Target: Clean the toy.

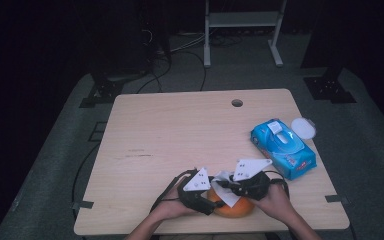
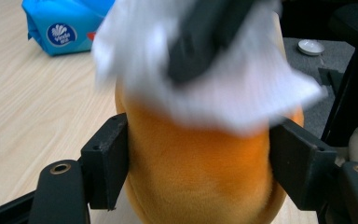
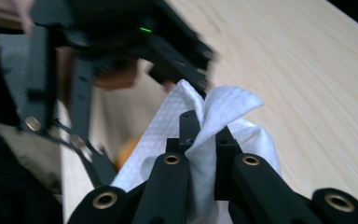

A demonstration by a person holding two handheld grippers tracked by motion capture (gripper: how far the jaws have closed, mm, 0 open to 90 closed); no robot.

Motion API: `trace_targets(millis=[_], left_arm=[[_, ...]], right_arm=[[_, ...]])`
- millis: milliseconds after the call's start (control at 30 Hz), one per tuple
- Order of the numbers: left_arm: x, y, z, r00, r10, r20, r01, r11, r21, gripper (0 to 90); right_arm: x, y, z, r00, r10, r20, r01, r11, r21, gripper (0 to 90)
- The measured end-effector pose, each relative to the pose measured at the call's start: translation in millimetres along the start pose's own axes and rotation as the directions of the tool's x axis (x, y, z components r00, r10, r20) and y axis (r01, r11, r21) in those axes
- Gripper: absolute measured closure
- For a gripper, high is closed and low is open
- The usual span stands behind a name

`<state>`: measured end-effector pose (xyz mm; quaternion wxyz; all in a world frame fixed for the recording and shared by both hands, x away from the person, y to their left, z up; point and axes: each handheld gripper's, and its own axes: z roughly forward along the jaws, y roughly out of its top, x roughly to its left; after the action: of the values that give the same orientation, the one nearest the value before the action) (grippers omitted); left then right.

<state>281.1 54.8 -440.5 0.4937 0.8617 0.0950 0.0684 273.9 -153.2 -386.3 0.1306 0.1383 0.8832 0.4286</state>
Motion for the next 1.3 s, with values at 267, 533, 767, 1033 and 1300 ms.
trace_targets(millis=[267,533,767,1033,1300], left_arm=[[8.5,-6.2,-0.8,0.9991,-0.042,0.008,0.042,0.9991,-0.007,27.9],[8.9,10.7,-6.6,0.9994,-0.031,-0.013,0.029,0.9962,-0.082,15.8],[18.2,-3.9,-3.3,0.9947,-0.098,-0.031,0.097,0.9943,-0.044,25.8],[25.3,-9.5,-4.4,0.9903,-0.133,-0.042,0.131,0.9906,-0.041,28.0],[20.9,3.7,-12.9,0.9968,-0.075,-0.028,0.072,0.9938,-0.084,17.4]], right_arm=[[-17.4,-39.5,-37.3,0.9894,0.143,0.026,-0.141,0.989,-0.049,86.0],[-17.0,-28.5,-18.4,0.9884,0.149,0.028,-0.147,0.987,-0.068,86.0],[-27.0,-26.0,-6.3,0.9823,0.186,-0.023,-0.187,0.979,-0.076,86.0],[-35.5,-53.8,-27.2,0.962,0.273,0.008,-0.271,0.959,-0.086,85.8],[-29.7,-43.0,-17.2,0.969,0.246,0.024,-0.243,0.966,-0.094,85.8]])
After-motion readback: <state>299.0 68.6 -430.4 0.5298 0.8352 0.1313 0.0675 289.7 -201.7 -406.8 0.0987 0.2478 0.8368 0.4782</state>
